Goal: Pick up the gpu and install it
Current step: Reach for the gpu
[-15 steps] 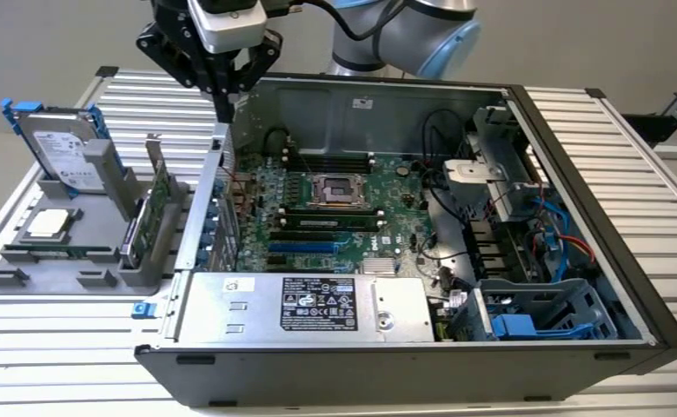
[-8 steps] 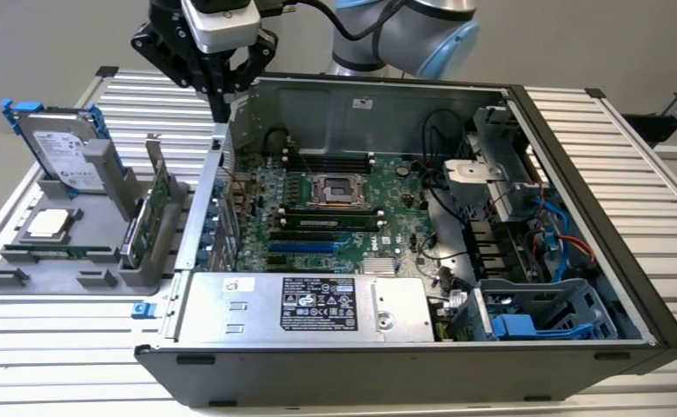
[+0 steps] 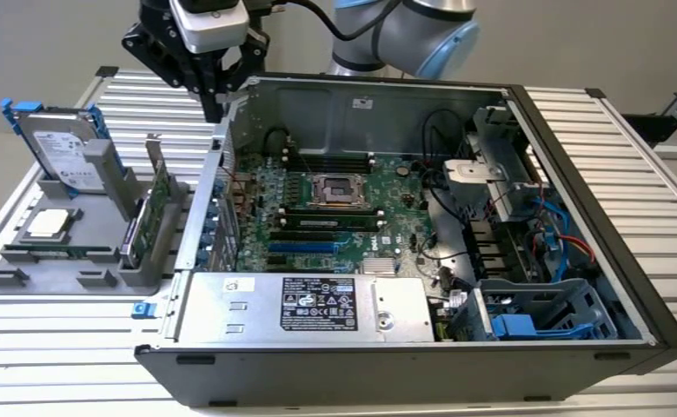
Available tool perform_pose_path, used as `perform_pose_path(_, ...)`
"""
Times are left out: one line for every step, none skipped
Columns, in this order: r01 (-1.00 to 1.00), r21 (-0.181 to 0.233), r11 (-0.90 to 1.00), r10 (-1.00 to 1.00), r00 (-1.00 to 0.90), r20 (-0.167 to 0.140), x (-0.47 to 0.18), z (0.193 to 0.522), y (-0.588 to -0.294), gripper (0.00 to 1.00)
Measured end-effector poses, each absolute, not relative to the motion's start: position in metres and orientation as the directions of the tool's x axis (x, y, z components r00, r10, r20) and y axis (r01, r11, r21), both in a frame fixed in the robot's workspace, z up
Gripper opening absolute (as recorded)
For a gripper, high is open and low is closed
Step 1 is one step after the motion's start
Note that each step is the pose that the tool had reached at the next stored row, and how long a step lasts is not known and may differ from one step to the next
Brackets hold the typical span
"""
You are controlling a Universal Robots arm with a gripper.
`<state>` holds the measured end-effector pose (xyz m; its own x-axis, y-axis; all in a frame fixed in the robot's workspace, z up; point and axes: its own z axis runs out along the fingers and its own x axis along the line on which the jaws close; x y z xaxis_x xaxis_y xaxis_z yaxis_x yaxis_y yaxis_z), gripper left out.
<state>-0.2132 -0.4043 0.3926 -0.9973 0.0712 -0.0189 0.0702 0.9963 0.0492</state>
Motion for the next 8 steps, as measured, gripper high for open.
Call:
perform_pose_path(0.070, 0.049, 0.996, 0.071, -0.997, -0.019, -0.2142, 0.3926, -0.4044, 0.00)
perform_pose_path(0.070, 0.049, 0.996, 0.071, -0.997, -0.019, -0.2151, 0.3926, -0.4045, 0.00)
perform_pose_path(0.070, 0.049, 0.996, 0.071, -0.997, -0.019, -0.2161, 0.3926, -0.4045, 0.00)
perform_pose_path(0.070, 0.049, 0.996, 0.071, -0.997, -0.019, -0.2171, 0.3926, -0.4046, 0.00)
perform_pose_path(0.070, 0.049, 0.996, 0.071, -0.997, -0.019, -0.2181, 0.3926, -0.4046, 0.00)
perform_pose_path(0.070, 0.049, 0.996, 0.071, -0.997, -0.019, -0.2192, 0.3926, -0.4047, 0.00)
perform_pose_path(0.070, 0.049, 0.996, 0.071, -0.997, -0.019, -0.2202, 0.3926, -0.4047, 0.00)
perform_pose_path(0.070, 0.049, 0.996, 0.071, -0.997, -0.019, -0.2213, 0.3926, -0.4048, 0.00)
